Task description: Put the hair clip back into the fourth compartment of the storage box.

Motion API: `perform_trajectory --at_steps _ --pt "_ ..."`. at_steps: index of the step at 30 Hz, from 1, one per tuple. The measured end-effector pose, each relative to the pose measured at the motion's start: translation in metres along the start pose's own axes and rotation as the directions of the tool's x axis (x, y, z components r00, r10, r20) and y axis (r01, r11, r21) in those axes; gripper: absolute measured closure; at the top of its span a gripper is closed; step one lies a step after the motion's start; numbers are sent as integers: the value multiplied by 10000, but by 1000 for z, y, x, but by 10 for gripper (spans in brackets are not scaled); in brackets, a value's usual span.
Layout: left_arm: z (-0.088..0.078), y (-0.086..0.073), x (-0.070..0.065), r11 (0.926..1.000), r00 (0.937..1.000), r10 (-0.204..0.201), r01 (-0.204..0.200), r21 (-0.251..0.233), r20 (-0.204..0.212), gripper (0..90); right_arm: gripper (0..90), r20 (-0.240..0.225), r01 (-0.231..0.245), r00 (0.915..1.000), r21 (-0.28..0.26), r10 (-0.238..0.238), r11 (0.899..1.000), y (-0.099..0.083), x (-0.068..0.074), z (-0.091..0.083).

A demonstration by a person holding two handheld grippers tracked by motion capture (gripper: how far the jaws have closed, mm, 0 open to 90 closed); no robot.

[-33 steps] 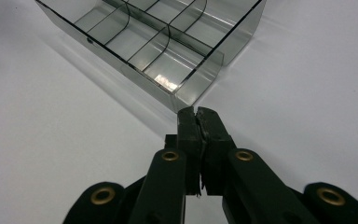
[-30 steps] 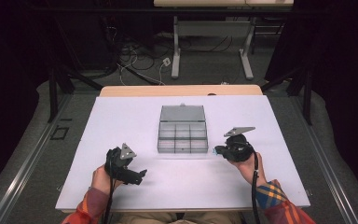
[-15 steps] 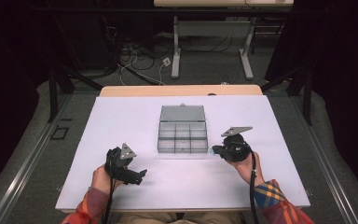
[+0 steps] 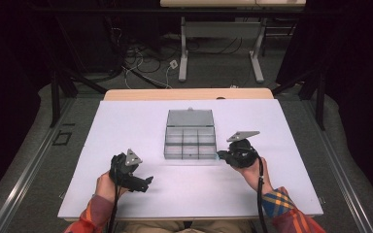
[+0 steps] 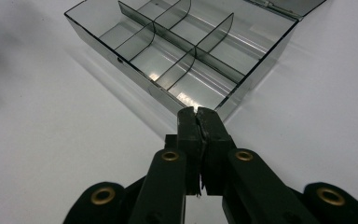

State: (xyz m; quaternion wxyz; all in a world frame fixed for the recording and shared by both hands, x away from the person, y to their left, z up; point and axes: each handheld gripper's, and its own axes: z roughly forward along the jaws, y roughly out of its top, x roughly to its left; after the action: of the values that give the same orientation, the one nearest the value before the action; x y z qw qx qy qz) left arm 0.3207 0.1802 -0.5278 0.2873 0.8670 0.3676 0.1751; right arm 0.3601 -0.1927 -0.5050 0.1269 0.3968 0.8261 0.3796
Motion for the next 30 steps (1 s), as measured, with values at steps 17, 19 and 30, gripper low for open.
perform_trajectory --at_steps 17,19,30 --pt "0 0 0 10000 10000 21 -20 21 -37 3 891 -194 96 9998 -121 -98 9999 7 8 4" --pt "0 0 1 10000 10000 42 -42 35 -55 3 891 -225 137 9996 -144 -140 9998 8 9 5" --pt "0 0 0 10000 10000 -49 49 32 -14 3 891 -397 247 9989 -92 -250 9997 11 18 15"
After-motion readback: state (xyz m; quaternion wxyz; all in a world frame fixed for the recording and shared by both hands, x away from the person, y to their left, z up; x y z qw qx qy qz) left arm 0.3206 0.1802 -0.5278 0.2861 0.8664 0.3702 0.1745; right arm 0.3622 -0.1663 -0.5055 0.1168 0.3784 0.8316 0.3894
